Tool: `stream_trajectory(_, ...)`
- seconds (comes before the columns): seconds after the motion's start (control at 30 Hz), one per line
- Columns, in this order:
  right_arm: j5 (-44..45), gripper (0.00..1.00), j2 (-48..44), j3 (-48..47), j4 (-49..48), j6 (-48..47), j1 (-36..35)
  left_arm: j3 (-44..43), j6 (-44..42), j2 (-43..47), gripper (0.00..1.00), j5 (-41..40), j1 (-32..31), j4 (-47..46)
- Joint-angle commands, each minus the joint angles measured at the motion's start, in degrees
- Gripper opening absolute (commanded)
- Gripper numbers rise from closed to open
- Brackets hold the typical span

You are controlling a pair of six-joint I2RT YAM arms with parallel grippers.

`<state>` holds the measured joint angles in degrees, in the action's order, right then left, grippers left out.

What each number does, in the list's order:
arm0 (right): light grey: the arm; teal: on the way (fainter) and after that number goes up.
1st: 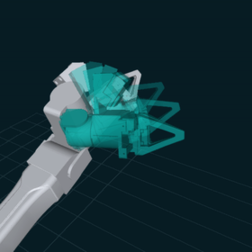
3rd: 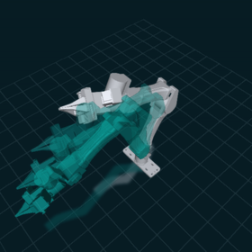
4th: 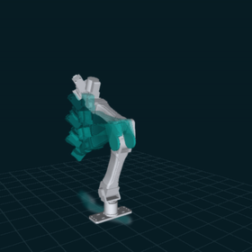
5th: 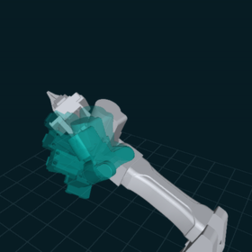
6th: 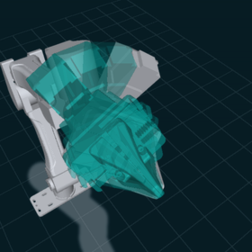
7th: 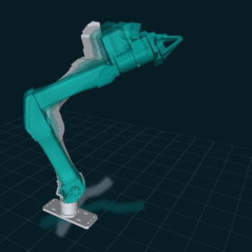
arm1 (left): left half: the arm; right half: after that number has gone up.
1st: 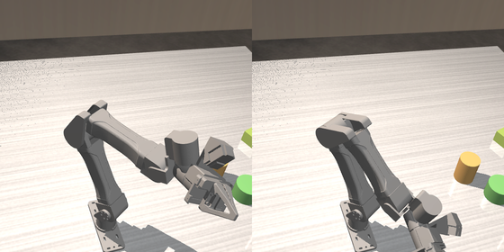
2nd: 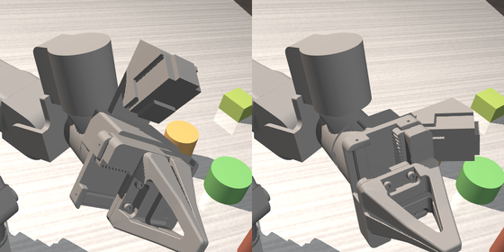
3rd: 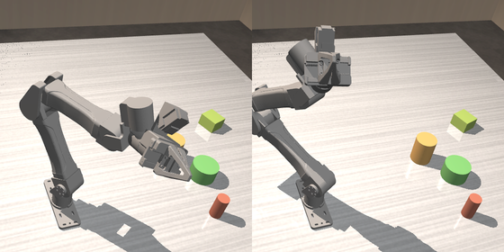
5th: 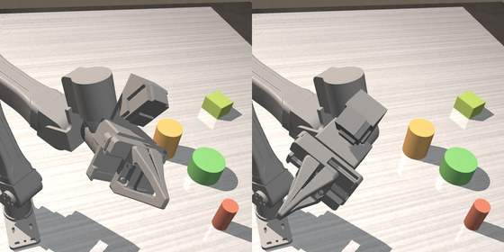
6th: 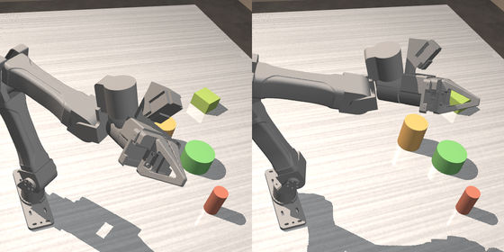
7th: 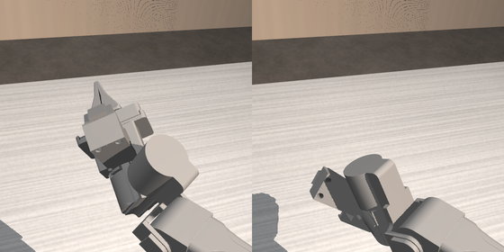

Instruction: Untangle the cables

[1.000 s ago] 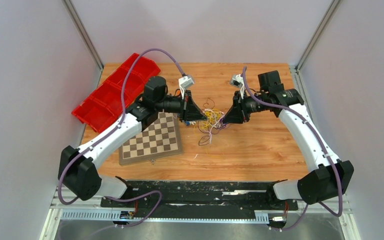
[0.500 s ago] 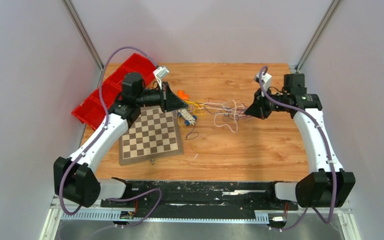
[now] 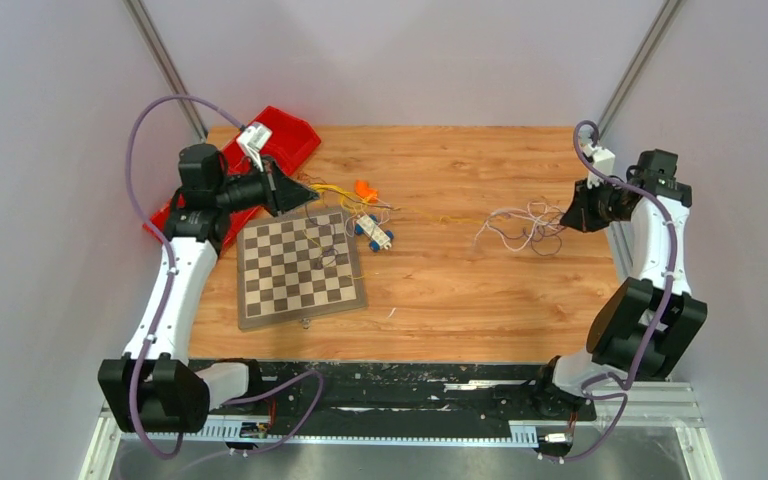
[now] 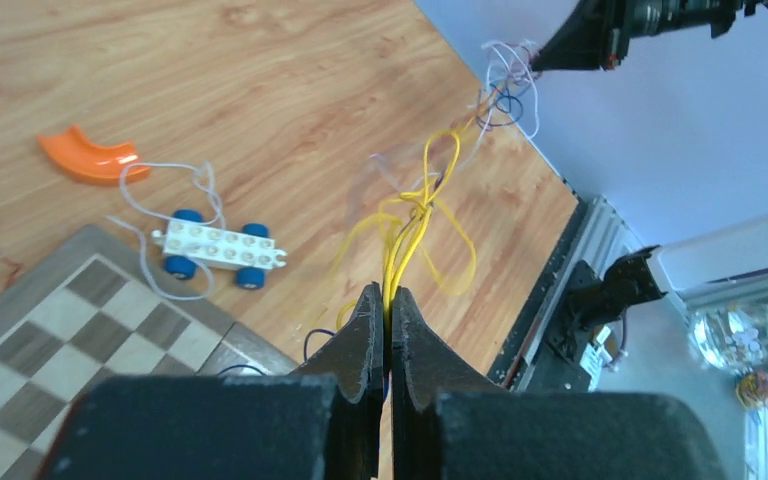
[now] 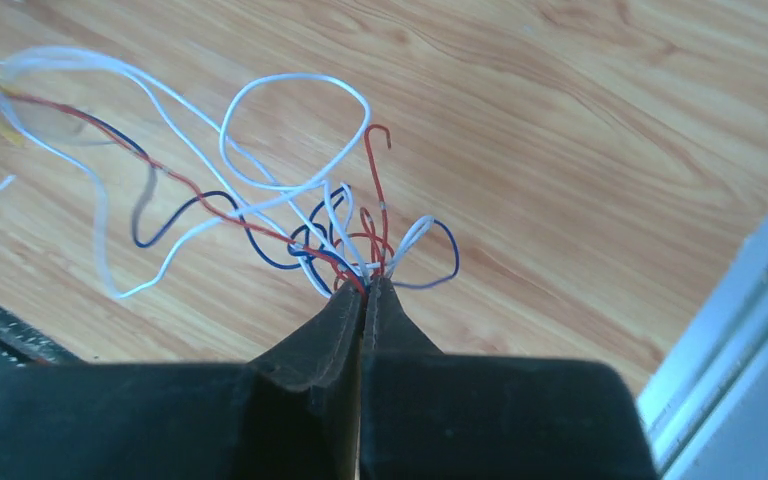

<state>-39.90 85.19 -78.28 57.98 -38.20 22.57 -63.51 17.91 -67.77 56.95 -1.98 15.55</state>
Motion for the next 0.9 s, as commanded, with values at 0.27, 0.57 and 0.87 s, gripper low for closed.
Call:
stream_trajectory(0.27,6.8,0.0,5.17,-3.85,-2.96,-2.44,2.84,-7.78,-5.09,3.66,0.0,3.99,12.08,4.8)
stream_trajectory(0.57,9.72,0.0,6.47,-2.55,-4.31,-1.42,1.79,-13.13,-1.88,4.67,0.0,1.8,14.36,-1.15)
stream_trajectory(0.87,14.82,0.0,8.98,1.18,-8.0,-3.08,1.81,-25.29,21.02,-1.8,0.0,0.31,27.77,-18.91)
